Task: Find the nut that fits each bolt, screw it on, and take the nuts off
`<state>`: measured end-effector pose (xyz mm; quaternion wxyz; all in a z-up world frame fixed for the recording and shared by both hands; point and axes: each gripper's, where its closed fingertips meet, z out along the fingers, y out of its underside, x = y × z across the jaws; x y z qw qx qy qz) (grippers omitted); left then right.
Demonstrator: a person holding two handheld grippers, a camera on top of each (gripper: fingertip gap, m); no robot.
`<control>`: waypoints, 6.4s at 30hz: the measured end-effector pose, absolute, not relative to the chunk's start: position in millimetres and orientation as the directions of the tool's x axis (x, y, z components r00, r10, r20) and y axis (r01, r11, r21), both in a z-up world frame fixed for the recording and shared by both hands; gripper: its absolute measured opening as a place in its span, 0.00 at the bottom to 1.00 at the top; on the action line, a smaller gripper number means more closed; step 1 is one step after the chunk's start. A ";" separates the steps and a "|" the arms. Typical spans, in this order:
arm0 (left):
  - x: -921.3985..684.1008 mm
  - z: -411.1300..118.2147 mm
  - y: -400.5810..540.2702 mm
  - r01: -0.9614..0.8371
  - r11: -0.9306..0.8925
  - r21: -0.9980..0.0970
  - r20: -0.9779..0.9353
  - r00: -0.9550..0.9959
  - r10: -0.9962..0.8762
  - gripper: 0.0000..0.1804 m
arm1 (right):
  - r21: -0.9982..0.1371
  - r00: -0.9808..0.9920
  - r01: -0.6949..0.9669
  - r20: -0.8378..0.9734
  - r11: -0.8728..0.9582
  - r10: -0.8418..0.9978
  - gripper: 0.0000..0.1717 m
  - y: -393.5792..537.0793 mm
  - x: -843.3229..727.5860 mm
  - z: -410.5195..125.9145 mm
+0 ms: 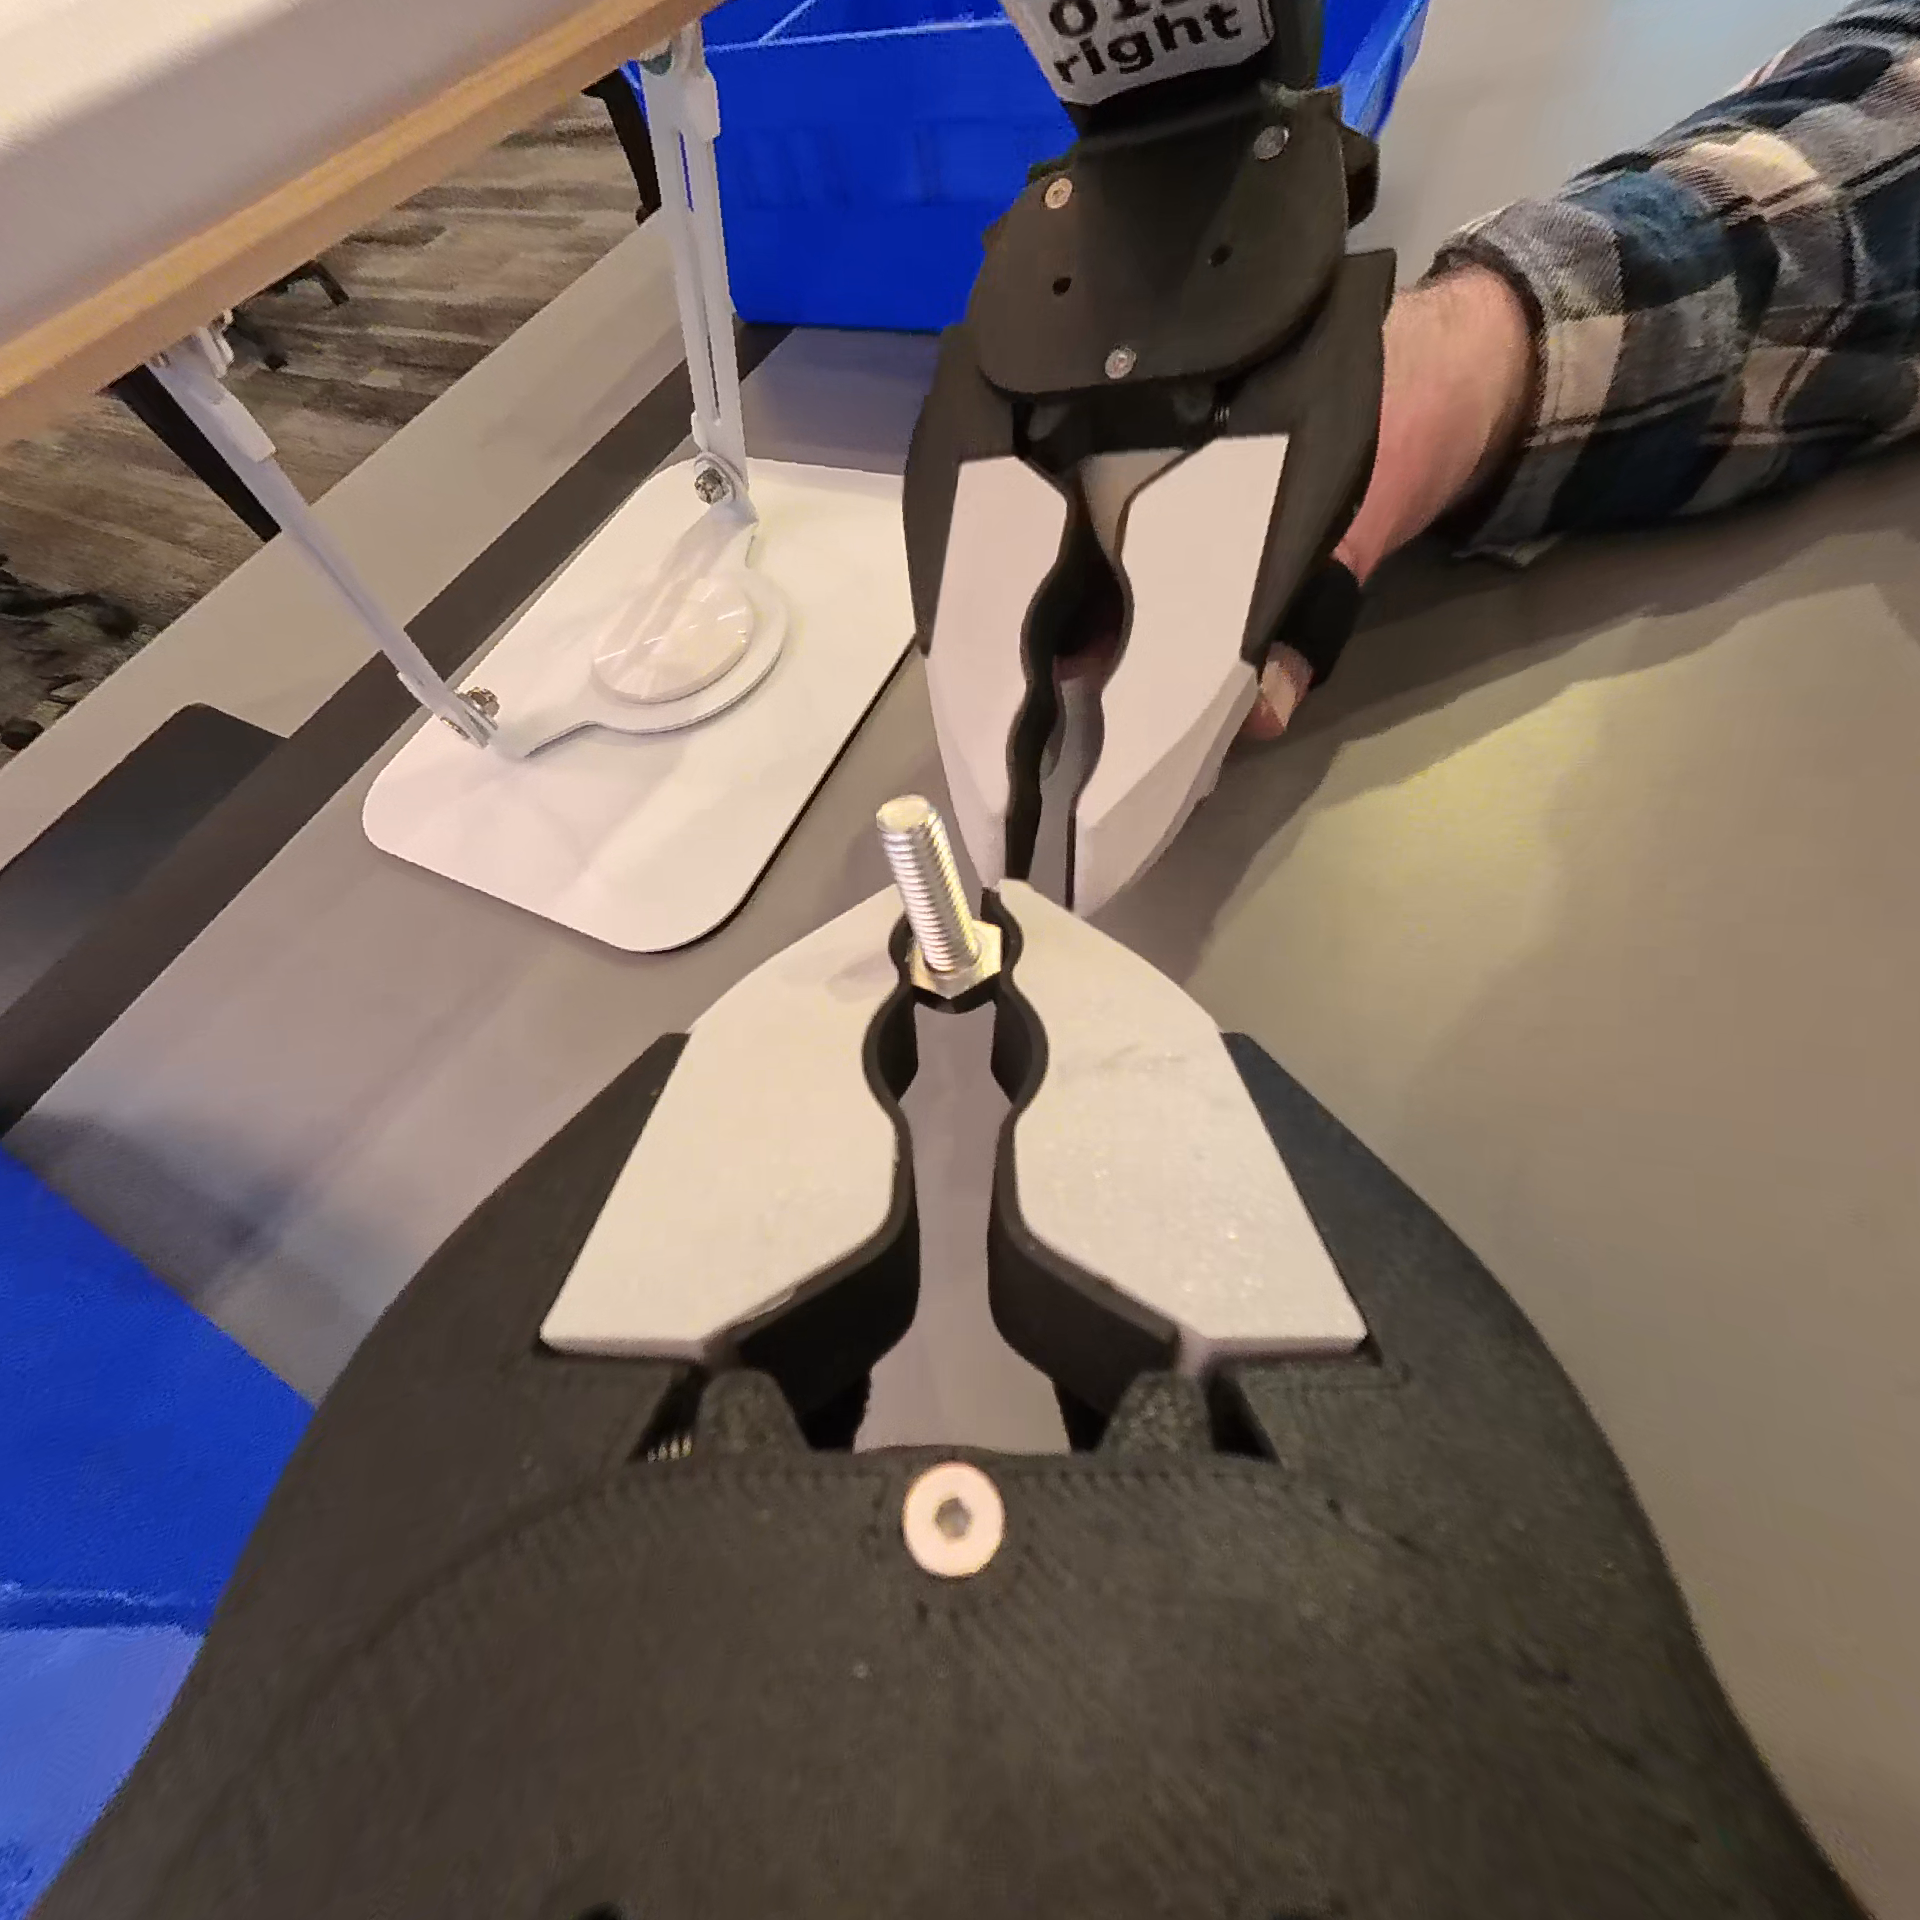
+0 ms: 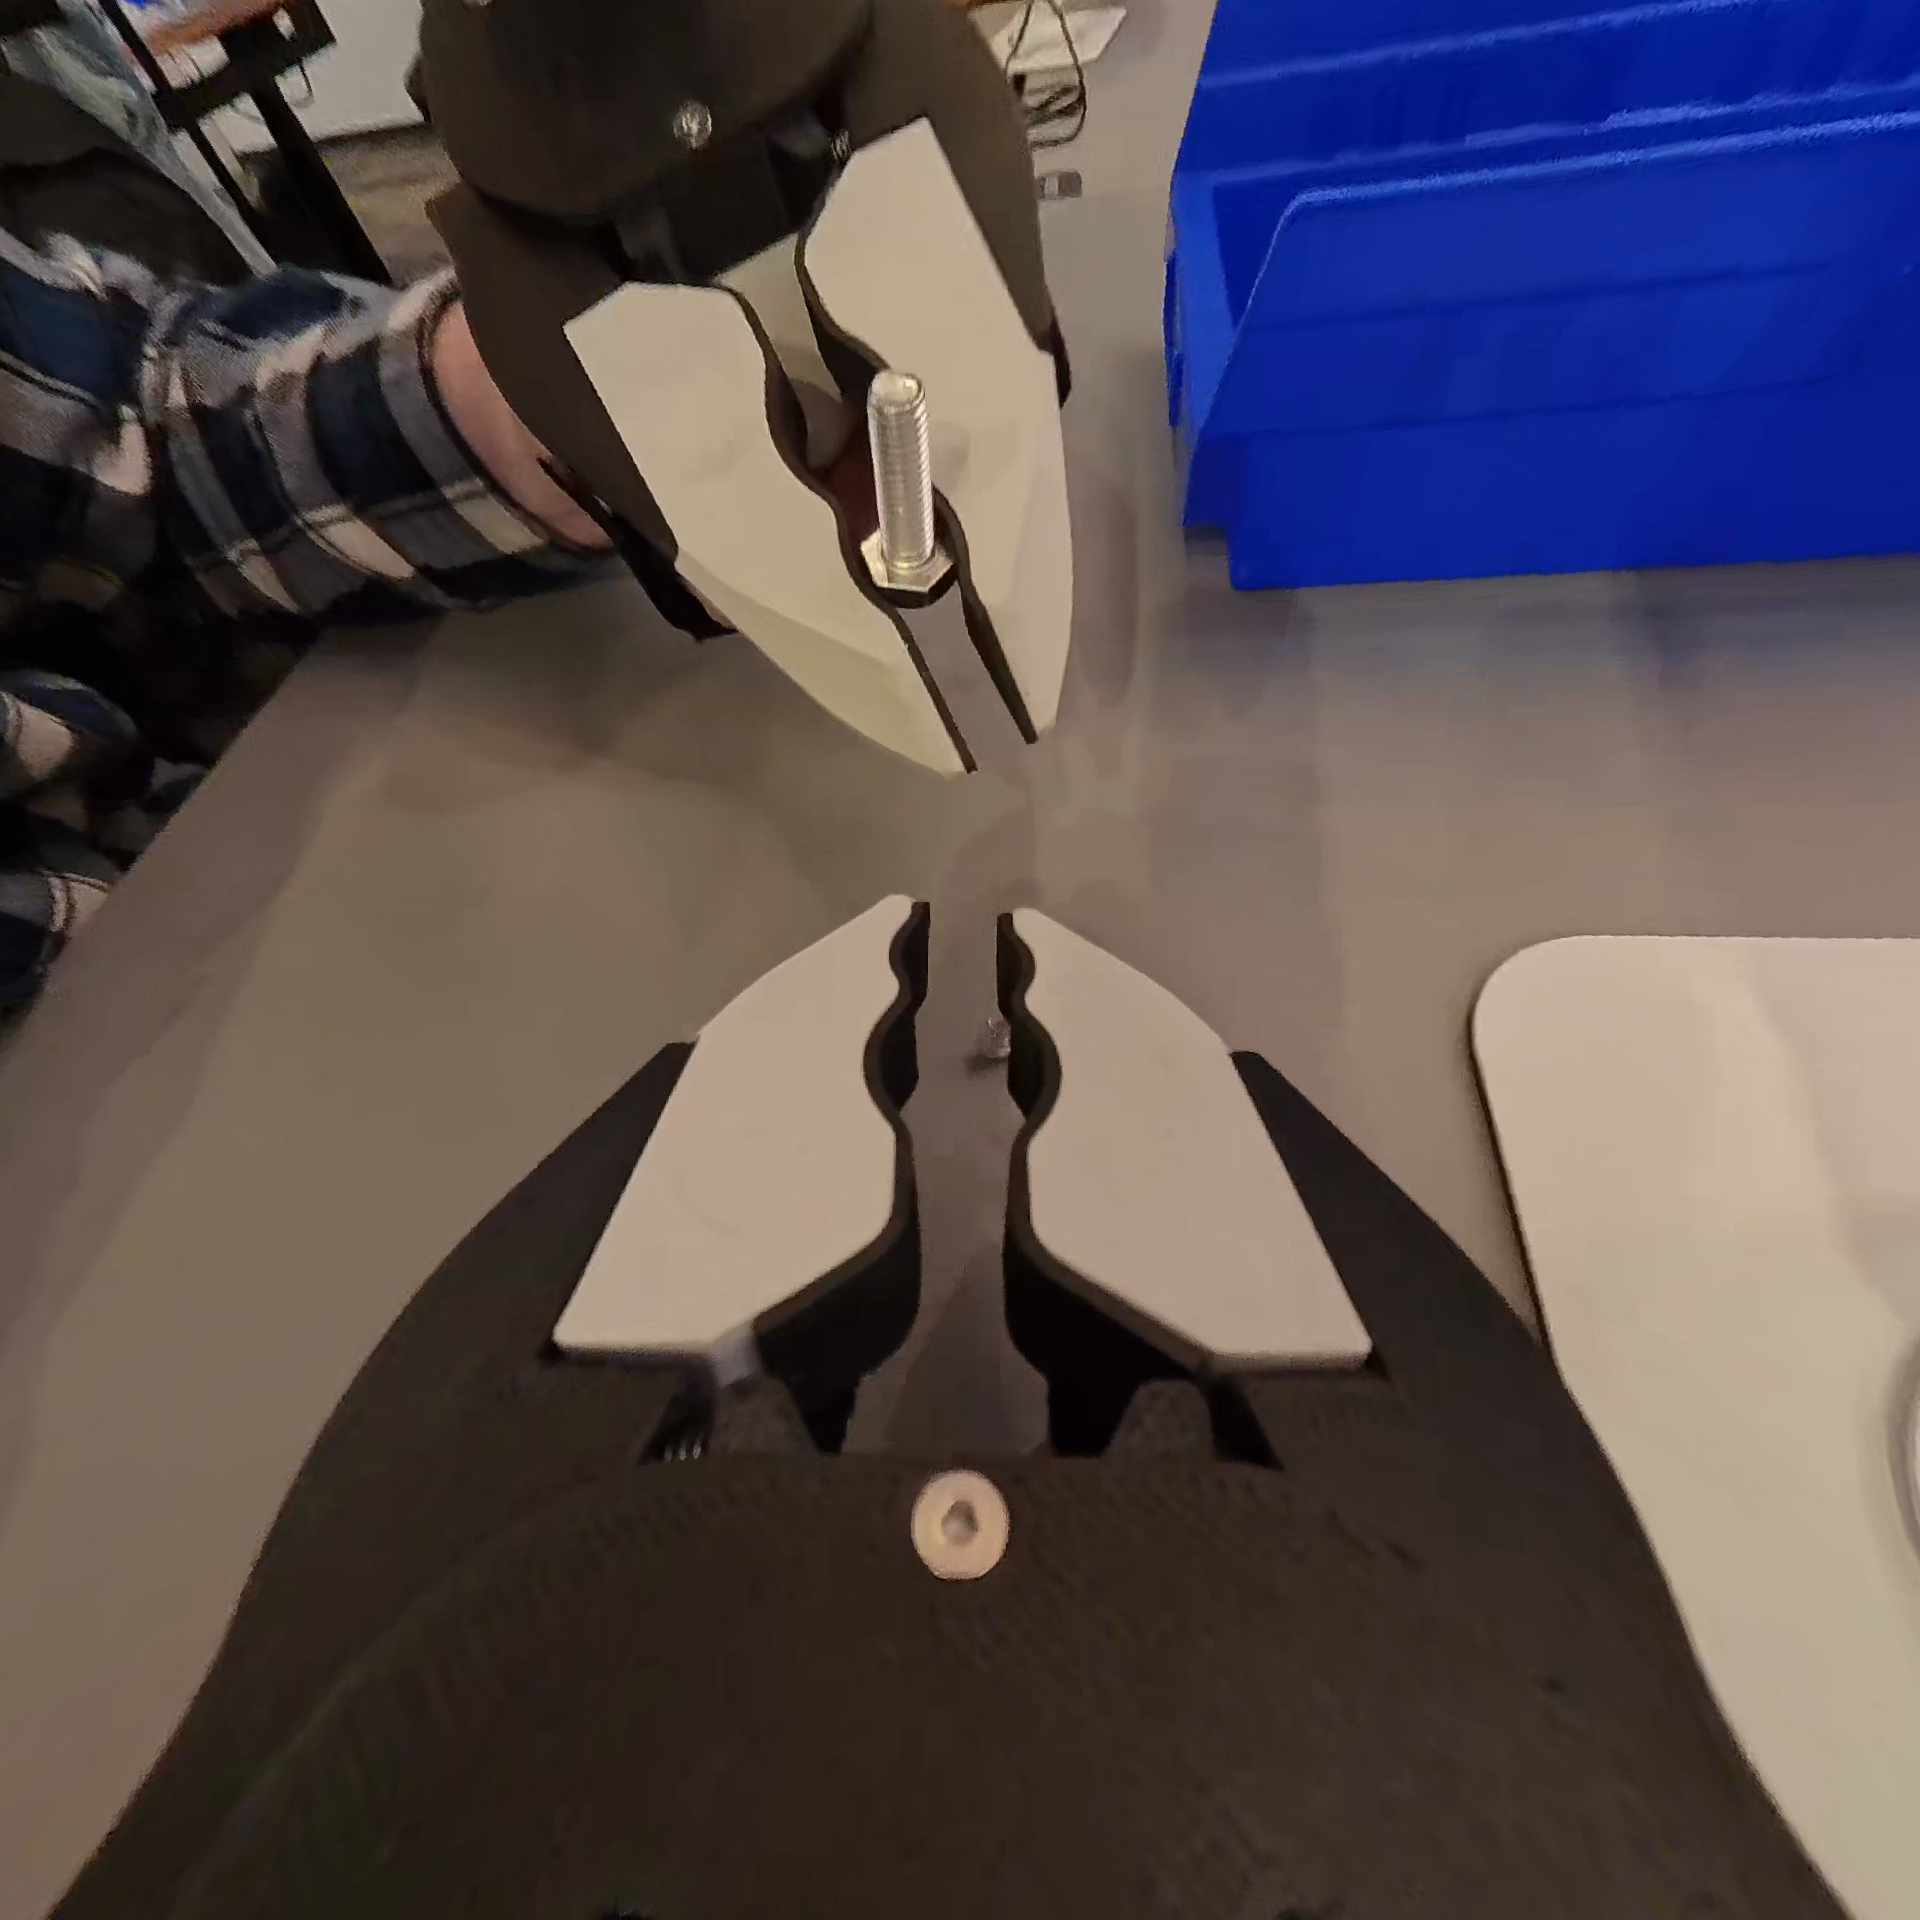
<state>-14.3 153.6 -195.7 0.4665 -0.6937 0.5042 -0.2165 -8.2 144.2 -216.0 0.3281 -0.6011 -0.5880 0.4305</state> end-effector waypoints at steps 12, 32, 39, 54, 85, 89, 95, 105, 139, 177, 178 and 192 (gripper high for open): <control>-14.7 -197.1 153.0 -0.506 -0.056 -0.861 -0.173 0.394 -0.903 0.05 | -0.803 -0.032 0.596 -0.041 -0.014 0.999 0.06 147.1 -8.2 -246.5; -14.3 -198.8 152.3 -0.517 -0.053 -0.855 -0.178 0.388 -0.904 0.05 | -0.709 -0.001 0.706 -0.002 -0.001 1.000 0.10 149.6 -11.4 -265.3; -13.8 -198.8 152.0 -0.517 -0.052 -0.854 -0.179 0.387 -0.905 0.05 | -0.702 -0.005 0.712 -0.014 -0.007 1.000 0.04 149.9 -12.9 -266.2; -14.6 -199.7 152.3 -0.522 -0.052 -0.851 -0.181 0.385 -0.905 0.05 | -0.700 -0.186 0.713 -0.227 -0.027 0.956 0.04 121.0 -10.8 -261.4; -18.5 -202.0 154.7 -0.531 -0.058 -0.846 -0.184 0.392 -0.901 0.05 | -0.730 -0.152 0.681 -0.061 0.059 0.987 0.04 126.9 -17.3 -260.3; -19.3 -202.7 155.3 -0.533 -0.060 -0.844 -0.185 0.393 -0.901 0.05 | -0.730 -0.225 0.660 0.032 0.177 0.974 0.04 117.8 -18.9 -257.4; -19.3 -203.6 155.0 -0.540 -0.057 -0.840 -0.190 0.391 -0.901 0.05 | -0.727 -0.354 0.630 0.042 0.272 0.934 0.14 91.1 -21.7 -259.9; -19.4 -203.8 155.0 -0.540 -0.058 -0.840 -0.188 0.390 -0.901 0.05 | -0.749 -0.367 0.622 -0.024 0.226 0.930 0.10 94.2 -15.5 -255.9; -17.2 -209.0 153.6 -0.550 -0.064 -0.833 -0.179 0.377 -0.909 0.05 | -0.692 -0.526 0.621 -0.019 0.369 0.850 0.09 93.0 17.3 -266.4; -21.5 -221.0 153.8 -0.628 -0.032 -0.777 -0.243 0.347 -0.906 0.05 | -0.832 -0.432 0.498 0.005 0.243 0.902 0.08 102.1 -1.0 -236.7; -23.9 -221.4 155.1 -0.637 -0.025 -0.770 -0.259 0.348 -0.901 0.05 | -0.854 -0.409 0.467 0.020 0.229 0.912 0.08 104.9 -3.8 -229.7; -39.7 -228.4 158.8 -0.712 0.064 -0.699 -0.390 0.305 -0.869 0.05 | -0.966 -0.171 0.217 0.101 0.138 0.980 0.08 128.2 -26.8 -182.7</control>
